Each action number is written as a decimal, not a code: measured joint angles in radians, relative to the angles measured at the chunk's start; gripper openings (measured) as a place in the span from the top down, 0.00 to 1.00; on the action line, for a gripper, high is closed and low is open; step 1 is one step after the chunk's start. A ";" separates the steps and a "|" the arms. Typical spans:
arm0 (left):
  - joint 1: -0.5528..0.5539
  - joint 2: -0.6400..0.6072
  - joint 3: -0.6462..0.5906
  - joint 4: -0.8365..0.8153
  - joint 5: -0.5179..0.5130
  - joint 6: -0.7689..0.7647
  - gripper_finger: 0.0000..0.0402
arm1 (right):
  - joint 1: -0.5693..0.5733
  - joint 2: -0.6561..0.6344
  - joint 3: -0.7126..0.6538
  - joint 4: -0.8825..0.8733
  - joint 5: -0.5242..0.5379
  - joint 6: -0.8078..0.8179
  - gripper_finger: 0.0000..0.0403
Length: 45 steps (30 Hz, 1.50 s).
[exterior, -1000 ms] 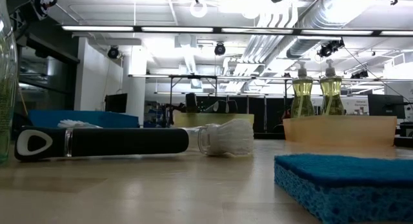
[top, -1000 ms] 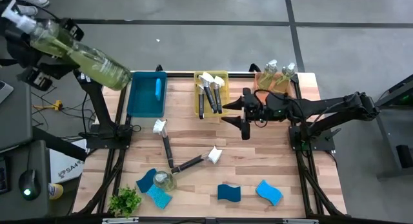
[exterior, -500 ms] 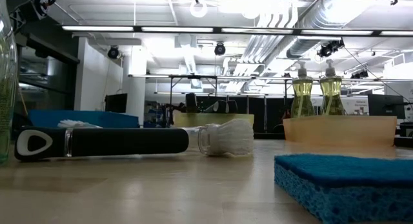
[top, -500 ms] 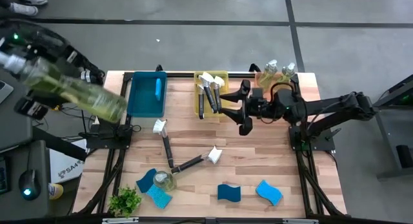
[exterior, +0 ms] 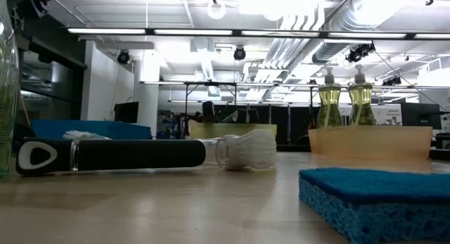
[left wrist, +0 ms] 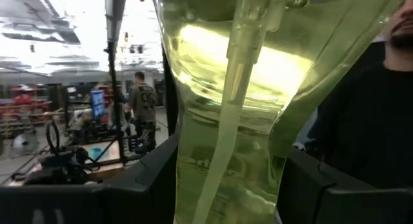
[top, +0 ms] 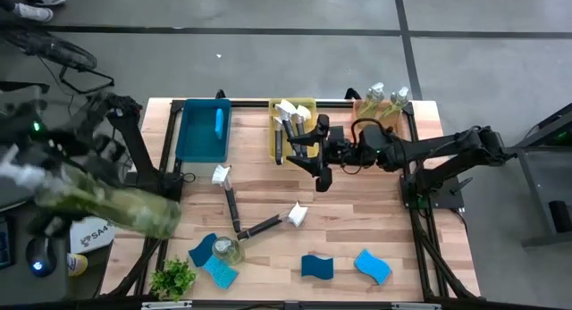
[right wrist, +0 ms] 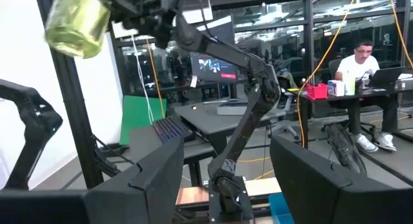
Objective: Pick & Place Kitchen Sink Supplies
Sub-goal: Put the green dishwashing liquid dispenser into the orange bin
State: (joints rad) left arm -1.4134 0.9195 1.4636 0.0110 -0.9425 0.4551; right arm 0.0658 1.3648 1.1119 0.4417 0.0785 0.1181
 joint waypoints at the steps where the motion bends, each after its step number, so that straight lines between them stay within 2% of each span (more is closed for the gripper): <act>1: 0.032 0.008 -0.026 0.036 0.014 -0.012 0.54 | 0.000 0.004 0.003 0.000 -0.003 0.000 0.44; 6: 0.274 0.089 -0.120 0.115 0.156 -0.184 0.54 | 0.001 0.017 0.009 0.001 -0.005 0.000 0.44; 10: 0.476 0.195 -0.142 0.093 0.360 -0.365 0.54 | 0.003 0.017 0.009 0.002 -0.005 -0.005 0.44; 14: 0.651 0.276 -0.136 0.110 0.521 -0.457 0.54 | 0.003 0.012 0.009 -0.002 -0.003 -0.041 0.44; 17: 0.750 0.292 -0.136 0.064 0.585 -0.520 0.54 | 0.003 -0.014 0.009 -0.019 0.010 -0.048 0.44; 21: 0.877 0.290 -0.134 -0.042 0.620 -0.595 0.54 | 0.004 -0.083 0.009 -0.091 0.035 -0.081 0.44; 24: 0.976 0.291 -0.134 -0.110 0.690 -0.621 0.54 | 0.009 -0.136 0.009 -0.153 0.073 -0.097 0.44; 28: 1.116 0.314 -0.132 -0.146 0.782 -0.649 0.54 | 0.009 -0.173 0.009 -0.219 0.062 -0.101 0.44; 32: 1.236 0.375 -0.132 -0.142 0.897 -0.653 0.54 | 0.009 -0.176 0.008 -0.279 0.043 -0.101 0.44; 36: 1.319 0.436 -0.132 -0.133 0.959 -0.670 0.54 | 0.009 -0.182 0.008 -0.336 0.042 -0.119 0.44; 41: 1.369 0.503 -0.130 -0.100 0.986 -0.669 0.54 | -0.002 -0.231 0.003 -0.448 0.055 -0.092 0.44; 45: 1.386 0.538 -0.133 -0.110 0.982 -0.670 0.54 | -0.018 -0.280 0.005 -0.560 0.032 -0.023 0.40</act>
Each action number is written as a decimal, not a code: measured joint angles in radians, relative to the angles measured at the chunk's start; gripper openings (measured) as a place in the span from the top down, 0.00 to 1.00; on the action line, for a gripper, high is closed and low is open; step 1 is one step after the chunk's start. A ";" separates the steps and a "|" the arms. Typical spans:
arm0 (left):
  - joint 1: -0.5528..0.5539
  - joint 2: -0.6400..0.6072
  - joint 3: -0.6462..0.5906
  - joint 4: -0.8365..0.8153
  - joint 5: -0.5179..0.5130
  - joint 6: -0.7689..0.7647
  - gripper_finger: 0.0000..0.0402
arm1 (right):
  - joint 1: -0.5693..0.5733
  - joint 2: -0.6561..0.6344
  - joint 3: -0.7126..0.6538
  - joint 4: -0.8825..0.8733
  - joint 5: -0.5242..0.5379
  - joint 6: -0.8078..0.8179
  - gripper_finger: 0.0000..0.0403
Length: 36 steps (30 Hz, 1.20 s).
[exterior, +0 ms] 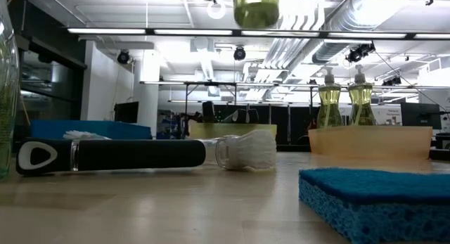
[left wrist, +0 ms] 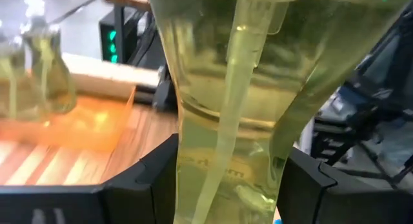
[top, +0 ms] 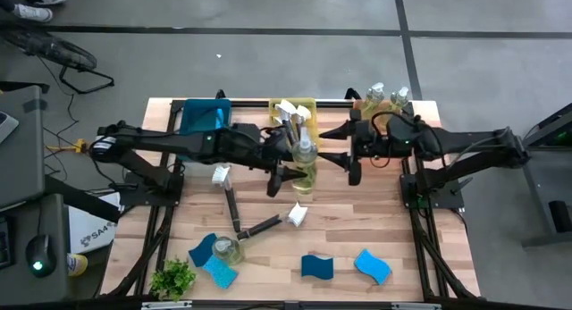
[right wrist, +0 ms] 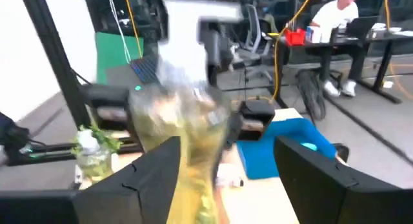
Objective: Pick & Place Kitchen Sink Supplies
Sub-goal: Put the green dishwashing liquid dispenser into the orange bin
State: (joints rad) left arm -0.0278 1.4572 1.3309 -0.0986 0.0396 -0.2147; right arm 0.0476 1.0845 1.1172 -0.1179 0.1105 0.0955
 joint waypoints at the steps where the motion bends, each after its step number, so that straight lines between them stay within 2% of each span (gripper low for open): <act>1: 0.005 0.005 -0.001 -0.002 -0.001 -0.001 0.54 | -0.004 -0.015 0.000 -0.011 -0.014 0.009 0.38; 7: 0.031 0.004 -0.002 0.022 -0.023 0.005 0.54 | -0.008 -0.075 0.004 -0.024 -0.090 0.039 0.28; 11: 0.056 0.004 -0.002 0.056 -0.014 0.026 0.54 | -0.009 -0.062 0.003 -0.058 -0.092 0.032 0.25; 20: 0.074 0.042 0.000 0.071 -0.004 0.052 0.54 | -0.076 0.031 0.003 0.025 -0.106 -0.006 0.24; 26: 0.073 0.070 0.000 0.092 0.005 0.040 0.54 | -0.101 0.082 0.003 0.089 -0.166 0.002 0.24; 36: 0.073 0.077 0.000 0.095 0.007 0.033 0.54 | -0.101 0.094 0.002 0.113 -0.185 0.016 0.24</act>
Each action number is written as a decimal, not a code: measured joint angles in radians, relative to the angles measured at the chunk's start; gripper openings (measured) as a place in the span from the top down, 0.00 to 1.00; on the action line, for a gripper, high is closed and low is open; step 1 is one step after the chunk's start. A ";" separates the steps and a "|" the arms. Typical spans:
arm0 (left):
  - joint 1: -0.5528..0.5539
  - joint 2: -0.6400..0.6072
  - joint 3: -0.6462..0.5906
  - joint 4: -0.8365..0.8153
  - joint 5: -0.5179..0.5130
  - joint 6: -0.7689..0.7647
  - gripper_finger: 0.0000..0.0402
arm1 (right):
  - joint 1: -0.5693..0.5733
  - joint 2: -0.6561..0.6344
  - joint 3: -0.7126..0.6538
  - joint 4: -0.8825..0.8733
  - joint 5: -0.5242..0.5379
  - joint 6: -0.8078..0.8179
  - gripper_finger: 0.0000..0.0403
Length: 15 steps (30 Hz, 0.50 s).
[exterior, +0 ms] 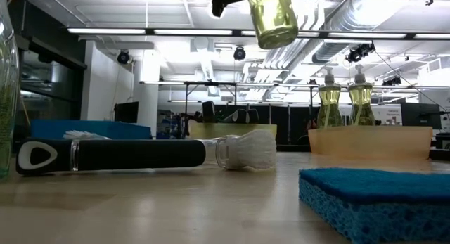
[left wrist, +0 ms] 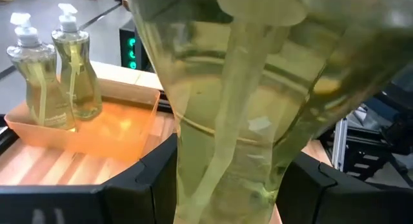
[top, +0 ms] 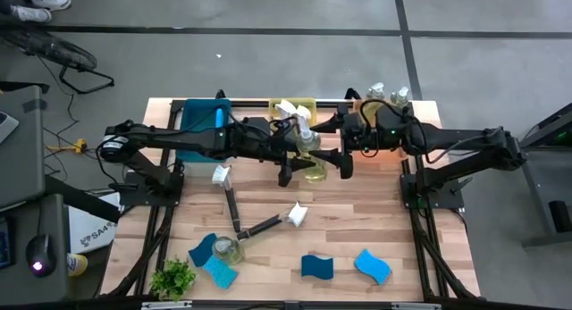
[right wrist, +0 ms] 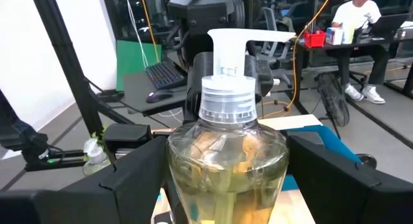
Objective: Pick & Place Kitchen Sink Supplies
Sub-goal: Put the green dishwashing liquid dispenser into the orange bin
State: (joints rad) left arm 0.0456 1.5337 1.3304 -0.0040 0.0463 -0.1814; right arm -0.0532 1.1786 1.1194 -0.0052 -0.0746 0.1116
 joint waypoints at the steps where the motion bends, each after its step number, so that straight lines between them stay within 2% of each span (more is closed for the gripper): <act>1: 0.000 0.000 0.000 -0.003 0.000 0.001 0.54 | 0.000 0.005 0.000 0.000 -0.001 -0.001 0.24; 9: 0.000 0.001 0.000 0.001 0.015 0.005 0.54 | 0.000 0.017 0.000 0.024 -0.008 -0.003 0.23; 15: 0.000 0.003 0.000 -0.005 0.037 0.004 0.54 | 0.001 0.022 0.000 0.003 -0.035 -0.004 0.16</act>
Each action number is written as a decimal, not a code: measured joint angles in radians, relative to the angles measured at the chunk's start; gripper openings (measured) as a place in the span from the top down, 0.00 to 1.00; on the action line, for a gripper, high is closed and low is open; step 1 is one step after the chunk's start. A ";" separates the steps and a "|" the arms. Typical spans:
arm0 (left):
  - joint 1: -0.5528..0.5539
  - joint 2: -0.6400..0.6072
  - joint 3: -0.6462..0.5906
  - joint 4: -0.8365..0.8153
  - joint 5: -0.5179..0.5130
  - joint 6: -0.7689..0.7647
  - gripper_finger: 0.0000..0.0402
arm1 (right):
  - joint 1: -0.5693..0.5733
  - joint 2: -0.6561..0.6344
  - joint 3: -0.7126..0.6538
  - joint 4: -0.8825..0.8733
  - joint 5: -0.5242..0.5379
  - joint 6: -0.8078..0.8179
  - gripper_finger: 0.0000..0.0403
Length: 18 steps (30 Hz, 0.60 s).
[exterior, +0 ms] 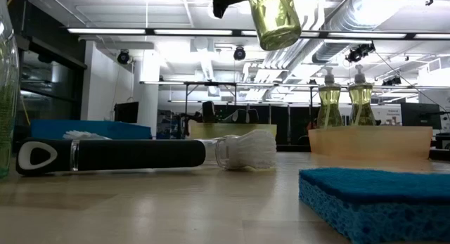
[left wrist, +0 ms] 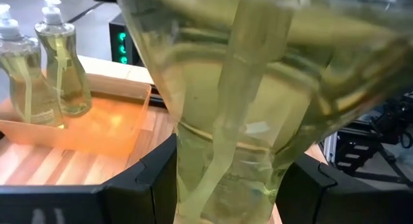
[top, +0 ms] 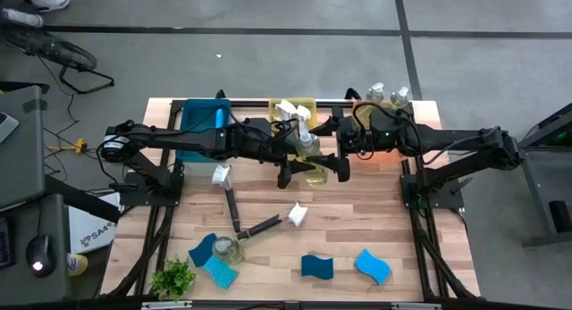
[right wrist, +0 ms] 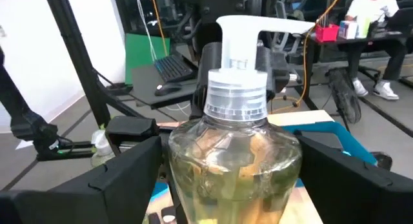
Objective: Pick & Place Kitchen Sink Supplies
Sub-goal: Put the green dishwashing liquid dispenser into the orange bin
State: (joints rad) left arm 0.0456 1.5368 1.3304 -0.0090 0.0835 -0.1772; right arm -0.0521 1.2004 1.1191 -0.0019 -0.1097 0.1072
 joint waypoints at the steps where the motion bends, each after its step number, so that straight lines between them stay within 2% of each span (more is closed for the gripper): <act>1: 0.000 0.000 0.000 0.004 0.001 0.000 0.54 | 0.000 0.002 0.000 0.006 -0.001 -0.001 0.15; 6: 0.000 0.000 0.000 -0.001 0.005 0.000 0.54 | 0.000 0.007 0.000 0.011 -0.002 -0.007 0.15; 15: 0.000 0.000 0.000 -0.001 0.012 -0.003 0.54 | 0.000 0.007 0.000 0.012 0.013 0.005 0.31; 18: 0.000 -0.001 0.000 -0.006 0.012 -0.003 0.54 | 0.001 0.007 0.000 0.011 0.024 0.005 0.31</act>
State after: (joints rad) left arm 0.0456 1.5362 1.3304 -0.0154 0.0959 -0.1800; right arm -0.0513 1.2072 1.1191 0.0093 -0.0855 0.1120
